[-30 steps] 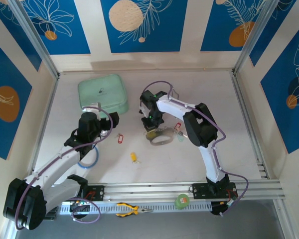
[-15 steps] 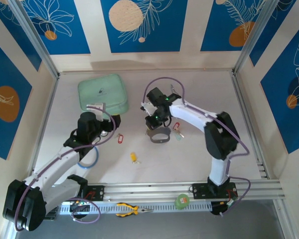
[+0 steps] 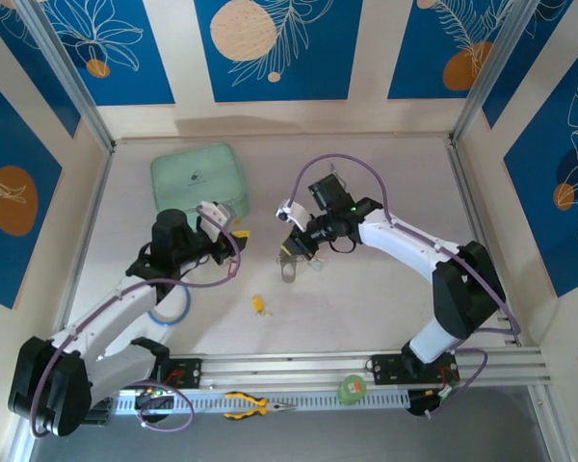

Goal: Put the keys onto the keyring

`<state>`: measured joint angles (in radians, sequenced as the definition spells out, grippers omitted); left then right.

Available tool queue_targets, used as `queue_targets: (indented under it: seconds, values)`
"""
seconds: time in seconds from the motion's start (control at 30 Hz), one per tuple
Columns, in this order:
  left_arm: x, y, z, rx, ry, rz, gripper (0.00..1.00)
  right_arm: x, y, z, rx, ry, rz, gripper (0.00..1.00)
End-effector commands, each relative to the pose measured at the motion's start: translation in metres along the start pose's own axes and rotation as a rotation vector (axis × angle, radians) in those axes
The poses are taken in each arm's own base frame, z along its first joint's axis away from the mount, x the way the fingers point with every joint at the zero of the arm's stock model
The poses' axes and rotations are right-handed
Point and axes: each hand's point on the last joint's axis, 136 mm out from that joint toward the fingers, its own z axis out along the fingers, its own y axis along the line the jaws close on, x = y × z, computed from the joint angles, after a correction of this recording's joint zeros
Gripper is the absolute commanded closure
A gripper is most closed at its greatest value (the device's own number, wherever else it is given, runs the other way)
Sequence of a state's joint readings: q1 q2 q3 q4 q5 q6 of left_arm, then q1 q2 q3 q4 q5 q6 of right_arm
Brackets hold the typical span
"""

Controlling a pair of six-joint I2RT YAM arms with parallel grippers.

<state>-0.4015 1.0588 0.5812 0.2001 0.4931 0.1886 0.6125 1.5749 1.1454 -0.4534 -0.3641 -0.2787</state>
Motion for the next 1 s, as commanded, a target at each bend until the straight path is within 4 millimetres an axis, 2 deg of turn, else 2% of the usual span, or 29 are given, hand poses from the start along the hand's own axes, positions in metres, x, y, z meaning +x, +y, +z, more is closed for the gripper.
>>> queue_targets:
  seconds: [0.0, 0.17, 0.27, 0.57, 0.97]
  values:
    - [-0.007, -0.04, 0.005, 0.24, -0.041, 0.154, 0.57, -0.017, 0.025, -0.018, -0.084, -0.119, -0.185, 1.0]
    - [0.001, -0.063, 0.015, 0.384, -0.037, 0.188, 0.57, -0.019, 0.045, -0.032, -0.083, -0.224, -0.427, 1.0]
    - [0.0, -0.072, 0.019, 0.433, -0.051, 0.203, 0.59, -0.016, 0.052, -0.035, -0.082, -0.246, -0.51, 1.0]
    - [-0.006, -0.095, 0.02, 0.54, -0.106, 0.207, 0.66, -0.013, 0.059, -0.033, -0.066, -0.241, -0.587, 1.0]
    - [0.003, -0.1, 0.024, 0.553, -0.086, 0.179, 0.77, -0.013, 0.063, -0.025, -0.076, -0.243, -0.565, 1.0]
